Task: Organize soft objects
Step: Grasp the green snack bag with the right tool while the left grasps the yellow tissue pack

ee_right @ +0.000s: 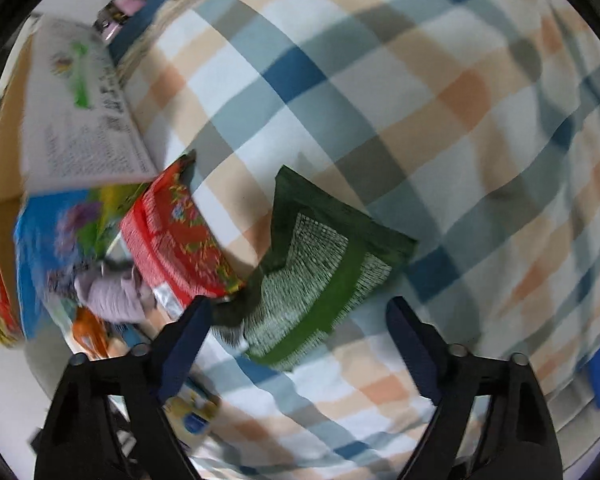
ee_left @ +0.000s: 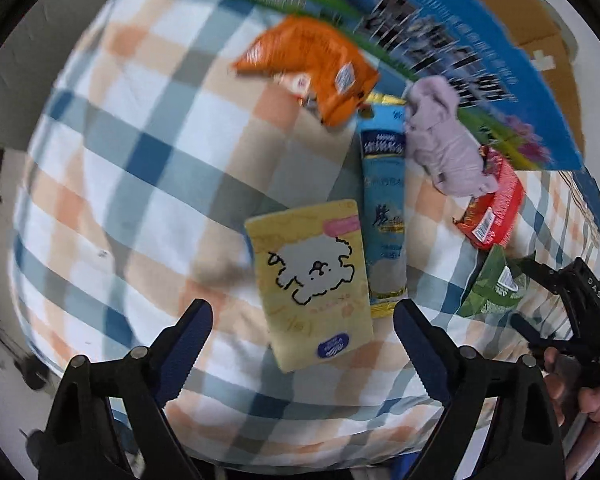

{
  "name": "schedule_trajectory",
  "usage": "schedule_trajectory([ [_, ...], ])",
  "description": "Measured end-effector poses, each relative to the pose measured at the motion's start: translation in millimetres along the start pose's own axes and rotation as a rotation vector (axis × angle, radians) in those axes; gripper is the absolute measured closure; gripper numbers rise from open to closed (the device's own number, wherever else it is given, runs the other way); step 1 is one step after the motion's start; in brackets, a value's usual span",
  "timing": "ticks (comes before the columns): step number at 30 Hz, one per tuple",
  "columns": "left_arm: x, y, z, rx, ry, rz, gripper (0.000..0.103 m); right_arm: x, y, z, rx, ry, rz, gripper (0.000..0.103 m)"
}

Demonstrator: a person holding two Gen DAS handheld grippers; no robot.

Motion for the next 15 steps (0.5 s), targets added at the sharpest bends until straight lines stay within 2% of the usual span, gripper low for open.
schedule_trajectory([
  [1,-1.7,-6.9,-1.1,-0.002,0.005,0.015,0.010,-1.4,-7.7,0.8,-0.011,-0.012,0.023,0.025],
  [3,-6.0,-19.1,-4.7,-0.018,-0.004,0.028,0.010,-3.8,-17.8,-0.5,0.007,-0.025,0.046,0.042],
  [4,-7.3,-24.4,-6.9,-0.022,-0.011,0.035,0.010,-3.9,-21.2,-0.9,0.003,-0.023,0.053,0.043],
  [6,-7.5,-33.8,-14.1,-0.018,-0.039,0.046,0.012,-0.9,-23.1,1.5,0.003,0.022,0.070,0.057],
  [7,-6.3,-36.0,-16.8,-0.013,-0.051,0.046,0.017,1.3,-23.1,3.4,0.039,0.078,0.075,0.058],
  [8,-4.8,-38.4,-19.2,-0.023,-0.071,0.047,0.029,4.2,-22.5,6.8,0.065,0.131,0.077,0.060],
  [9,-2.0,-41.8,-23.4,-0.035,-0.111,0.053,0.034,8.9,-22.5,9.9,0.095,0.189,0.081,0.061],
  [12,4.9,-40.7,-30.5,-0.060,-0.183,0.039,0.035,30.1,-27.0,20.8,0.198,0.403,0.105,0.062],
  [15,13.4,-33.8,-38.1,-0.130,-0.299,0.015,0.036,52.6,-37.5,31.5,0.333,0.618,0.094,0.062],
])
Point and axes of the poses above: each gripper's, at about its wrist camera, not at the fingertips, and y roughly against the way its jaws point, z to its left, x to its underside, the point moved 6 cm from there along -y, roughly the way its jaws point, and after that the axes turned 2 degrees about x, right-handed, at the moved point
